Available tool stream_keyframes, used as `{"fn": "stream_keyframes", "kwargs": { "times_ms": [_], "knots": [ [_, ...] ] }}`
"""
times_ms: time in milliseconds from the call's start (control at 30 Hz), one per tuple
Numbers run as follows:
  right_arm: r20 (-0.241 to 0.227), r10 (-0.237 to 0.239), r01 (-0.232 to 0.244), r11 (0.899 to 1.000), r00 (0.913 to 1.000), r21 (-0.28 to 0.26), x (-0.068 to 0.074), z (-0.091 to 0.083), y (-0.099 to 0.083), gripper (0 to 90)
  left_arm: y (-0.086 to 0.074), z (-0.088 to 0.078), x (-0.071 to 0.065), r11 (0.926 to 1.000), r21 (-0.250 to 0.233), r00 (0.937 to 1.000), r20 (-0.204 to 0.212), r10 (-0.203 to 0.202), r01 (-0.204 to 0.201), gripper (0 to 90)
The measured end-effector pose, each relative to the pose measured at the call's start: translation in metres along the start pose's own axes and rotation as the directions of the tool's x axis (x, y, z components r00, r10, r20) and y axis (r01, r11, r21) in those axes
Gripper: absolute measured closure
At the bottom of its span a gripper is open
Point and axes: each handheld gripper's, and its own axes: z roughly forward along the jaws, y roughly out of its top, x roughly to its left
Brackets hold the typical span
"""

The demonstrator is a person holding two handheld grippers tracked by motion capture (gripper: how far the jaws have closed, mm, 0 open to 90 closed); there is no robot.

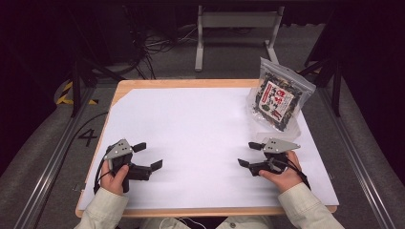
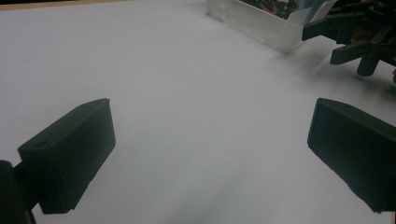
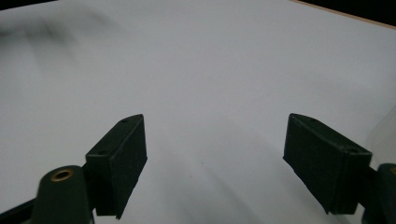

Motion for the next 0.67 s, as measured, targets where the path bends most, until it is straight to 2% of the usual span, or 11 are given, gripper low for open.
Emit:
{"fn": "stream_keyframes", "kwargs": {
  "times_ms": [67, 133, 300, 667],
  "knots": [
    [0.009, -0.007, 0.007, 1.000, 0.9999, 0.017, 0.000, 0.002, -0.001, 20.6, -0.001, 0.000, 0.000, 1.0000, 0.002, 1.0000, 0.001, 0.004, -0.004, 1.6],
    [0.012, -0.011, 0.010, 0.999, 0.9999, 0.042, 0.000, 0.004, -0.002, 20.1, -0.001, 0.000, 0.000, 0.9999, 0.004, 0.9998, -0.015, 0.014, -0.014, 1.3],
    [0.015, 0.000, -0.002, 0.994, 0.9999, 0.114, -0.004, 0.012, -0.006, 18.7, -0.002, 0.001, 0.001, 0.9999, 0.009, 0.9999, -0.013, 0.009, -0.009, 1.3],
    [0.019, 0.002, -0.004, 0.995, 0.9998, 0.098, -0.004, 0.010, -0.006, 18.5, -0.007, 0.004, 0.001, 0.9994, 0.030, 0.9999, -0.005, 0.014, -0.014, 1.5]
  ]
}}
